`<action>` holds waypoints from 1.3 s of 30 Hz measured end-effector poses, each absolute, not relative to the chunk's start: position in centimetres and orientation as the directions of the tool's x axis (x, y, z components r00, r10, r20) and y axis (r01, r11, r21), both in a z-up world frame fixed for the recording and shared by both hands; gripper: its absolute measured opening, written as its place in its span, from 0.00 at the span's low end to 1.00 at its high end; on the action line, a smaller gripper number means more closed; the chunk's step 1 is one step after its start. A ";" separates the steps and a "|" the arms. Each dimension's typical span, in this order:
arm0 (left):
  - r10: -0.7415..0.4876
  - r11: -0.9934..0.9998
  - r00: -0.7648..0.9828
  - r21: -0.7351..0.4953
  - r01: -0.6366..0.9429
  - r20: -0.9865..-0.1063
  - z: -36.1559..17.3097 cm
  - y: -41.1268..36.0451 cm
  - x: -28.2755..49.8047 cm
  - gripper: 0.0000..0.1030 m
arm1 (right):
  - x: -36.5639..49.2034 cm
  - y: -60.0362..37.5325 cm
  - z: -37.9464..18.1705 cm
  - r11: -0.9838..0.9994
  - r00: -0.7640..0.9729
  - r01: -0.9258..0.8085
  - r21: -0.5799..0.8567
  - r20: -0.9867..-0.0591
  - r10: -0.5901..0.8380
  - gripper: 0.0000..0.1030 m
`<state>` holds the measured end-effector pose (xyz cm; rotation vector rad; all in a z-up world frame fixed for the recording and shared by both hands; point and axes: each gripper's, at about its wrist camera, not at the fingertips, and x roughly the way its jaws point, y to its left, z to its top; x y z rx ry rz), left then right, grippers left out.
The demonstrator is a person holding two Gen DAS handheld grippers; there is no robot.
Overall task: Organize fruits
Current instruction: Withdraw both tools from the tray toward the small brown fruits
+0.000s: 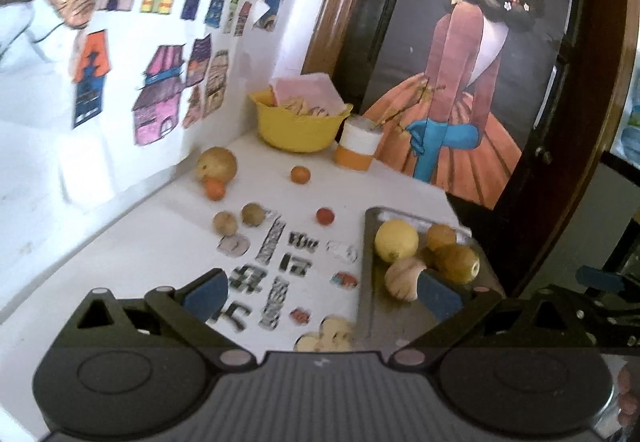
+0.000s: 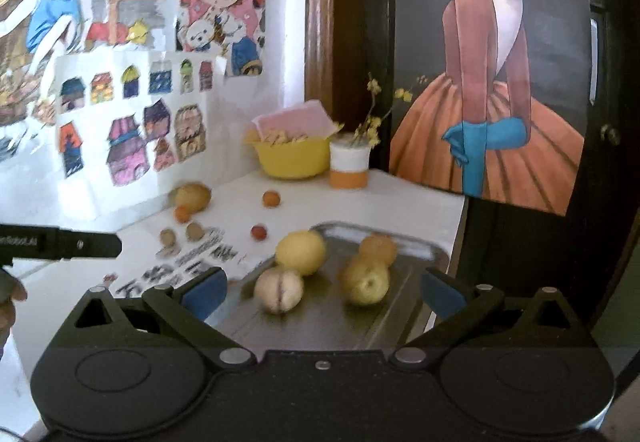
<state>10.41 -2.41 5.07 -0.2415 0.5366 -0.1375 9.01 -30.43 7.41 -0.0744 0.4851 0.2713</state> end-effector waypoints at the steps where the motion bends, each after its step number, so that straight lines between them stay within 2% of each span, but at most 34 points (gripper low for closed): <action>1: -0.190 0.965 0.849 -0.255 0.068 -0.493 4.9 -2.1 9.9 1.00 | 8.4 -30.1 7.3 0.960 0.838 -0.279 -0.012 -0.492 0.237 0.99; 9: -0.182 0.974 0.803 -0.214 0.070 -0.567 3.3 0.3 7.5 1.00 | 5.0 -26.5 5.4 0.935 0.730 -0.355 0.025 -0.618 0.294 0.99; 13: -0.197 0.967 0.796 -0.247 0.062 -0.572 2.7 2.2 6.2 0.99 | 4.6 -24.3 4.8 0.918 0.701 -0.395 0.029 -0.636 0.321 0.99; 21: -0.120 0.977 0.784 -0.212 -0.015 -0.609 2.3 4.9 6.7 1.00 | 6.5 -20.1 5.0 0.885 0.654 -0.458 0.084 -0.642 0.400 0.99; 28: -0.087 0.979 0.794 -0.199 -0.044 -0.602 3.1 6.2 8.6 0.99 | 10.3 -18.0 5.0 0.872 0.623 -0.459 0.171 -0.638 0.453 0.99; 39: -0.029 0.982 0.775 -0.162 -0.096 -0.631 3.8 5.8 14.0 1.00 | 17.6 -17.8 5.4 0.852 0.624 -0.495 0.169 -0.614 0.484 0.99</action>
